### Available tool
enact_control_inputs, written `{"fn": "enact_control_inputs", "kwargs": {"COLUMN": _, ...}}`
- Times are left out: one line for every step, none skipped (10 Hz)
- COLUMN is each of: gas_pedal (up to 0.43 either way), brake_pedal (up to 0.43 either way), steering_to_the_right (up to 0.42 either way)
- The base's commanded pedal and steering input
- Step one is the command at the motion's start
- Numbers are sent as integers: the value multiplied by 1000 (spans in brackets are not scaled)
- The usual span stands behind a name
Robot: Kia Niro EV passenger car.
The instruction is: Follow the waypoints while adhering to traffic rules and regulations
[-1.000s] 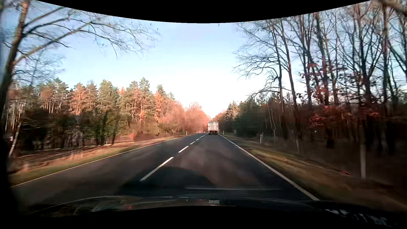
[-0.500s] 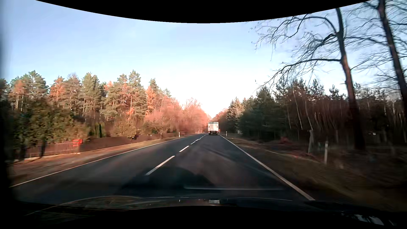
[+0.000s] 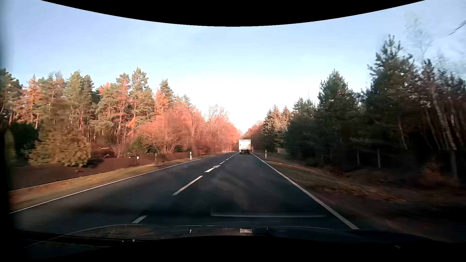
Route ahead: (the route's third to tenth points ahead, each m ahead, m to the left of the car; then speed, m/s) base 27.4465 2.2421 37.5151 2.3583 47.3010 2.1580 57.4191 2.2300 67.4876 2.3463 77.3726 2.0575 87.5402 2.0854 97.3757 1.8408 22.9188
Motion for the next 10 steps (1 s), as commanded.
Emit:
{"fn": "enact_control_inputs", "kwargs": {"gas_pedal": 177, "brake_pedal": 0, "steering_to_the_right": -3}}
{"fn": "enact_control_inputs", "kwargs": {"gas_pedal": 177, "brake_pedal": 0, "steering_to_the_right": -2}}
{"fn": "enact_control_inputs", "kwargs": {"gas_pedal": 177, "brake_pedal": 0, "steering_to_the_right": -2}}
{"fn": "enact_control_inputs", "kwargs": {"gas_pedal": 169, "brake_pedal": 0, "steering_to_the_right": -2}}
{"fn": "enact_control_inputs", "kwargs": {"gas_pedal": 169, "brake_pedal": 0, "steering_to_the_right": 0}}
{"fn": "enact_control_inputs", "kwargs": {"gas_pedal": 169, "brake_pedal": 0, "steering_to_the_right": 0}}
{"fn": "enact_control_inputs", "kwargs": {"gas_pedal": 169, "brake_pedal": 0, "steering_to_the_right": 0}}
{"fn": "enact_control_inputs", "kwargs": {"gas_pedal": 157, "brake_pedal": 0, "steering_to_the_right": 0}}
{"fn": "enact_control_inputs", "kwargs": {"gas_pedal": 157, "brake_pedal": 0, "steering_to_the_right": 0}}
{"fn": "enact_control_inputs", "kwargs": {"gas_pedal": 157, "brake_pedal": 0, "steering_to_the_right": 0}}
